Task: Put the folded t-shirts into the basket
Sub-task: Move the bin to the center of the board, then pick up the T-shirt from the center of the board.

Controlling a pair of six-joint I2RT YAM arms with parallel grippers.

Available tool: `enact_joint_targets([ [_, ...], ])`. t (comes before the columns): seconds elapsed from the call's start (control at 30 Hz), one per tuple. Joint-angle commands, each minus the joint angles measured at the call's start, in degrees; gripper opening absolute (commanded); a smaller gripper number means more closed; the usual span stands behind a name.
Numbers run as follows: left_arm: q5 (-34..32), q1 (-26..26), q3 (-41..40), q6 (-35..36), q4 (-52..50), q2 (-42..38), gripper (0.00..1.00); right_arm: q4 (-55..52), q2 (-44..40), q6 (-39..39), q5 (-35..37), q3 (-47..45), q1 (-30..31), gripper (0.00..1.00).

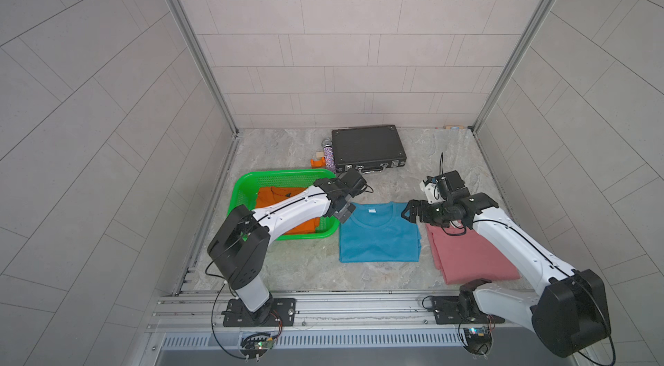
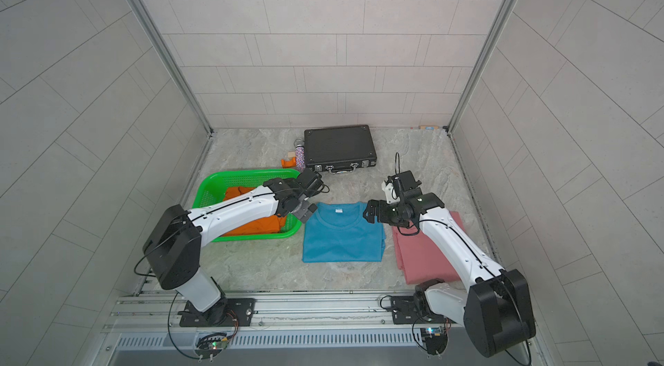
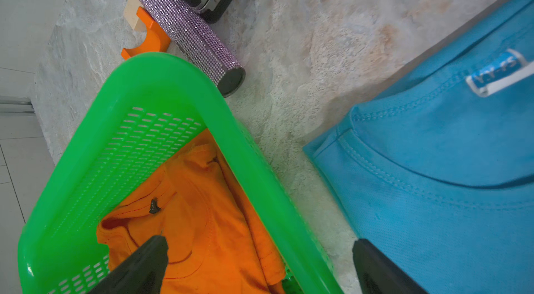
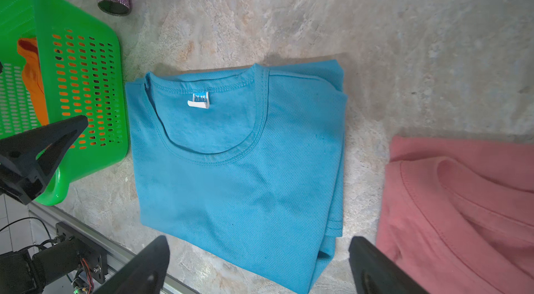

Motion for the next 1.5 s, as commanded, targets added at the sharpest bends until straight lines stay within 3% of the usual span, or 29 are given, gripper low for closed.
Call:
enact_joint_targets([
  [0.0, -0.87, 2.07, -0.68, 1.71, 0.81, 1.12, 1.00, 0.49, 0.57, -0.21, -0.74, -0.46, 0.18, 1.00],
  [0.33, -2.09, 4.85, -1.73, 7.92, 3.74, 0.62, 1.00, 0.24, 3.06, 0.29, -1.56, -2.62, 0.09, 1.00],
  [0.47, -0.43, 5.28, 2.64, 6.58, -1.45, 0.32, 1.00, -0.96, 8.21, -2.53, -8.78, -2.16, -0.25, 0.99],
  [0.57, 9.18, 4.16, 9.90, 1.33, -9.08, -1.48, 1.00, 0.58, 11.63, -3.04, -11.56, -2.65, -0.42, 0.96],
  [0.7, 31.58, 3.81, 15.93, -6.88, -13.56, -2.95, 1.00, 1.23, 13.56, -4.11, -10.55, -2.46, -1.43, 0.85],
  [0.77, 43.57, 3.85, 11.39, -13.70, -9.09, -5.13, 1.00, 0.03, 13.28, -5.05, -10.81, -1.23, -1.57, 0.82],
  [0.9, 52.76, 3.86, -1.07, -23.73, 1.36, -7.05, 1.00, -2.14, 11.62, -5.48, -9.27, 0.42, -2.04, 0.80],
  [1.0, 48.52, 3.98, -3.06, -23.15, 2.92, -5.48, 1.00, -3.18, 11.83, -6.53, -7.28, 0.97, -3.20, 0.80],
  [1.2, 43.18, 4.24, -3.56, -26.86, 2.14, -2.55, 1.00, -1.41, 13.84, -6.87, -7.82, 0.81, -6.96, 0.70],
  [1.47, 37.18, 5.52, -4.94, -28.39, 3.90, 1.52, 0.87, 1.61, 14.55, -4.72, -6.73, 1.97, -7.91, 0.67],
])
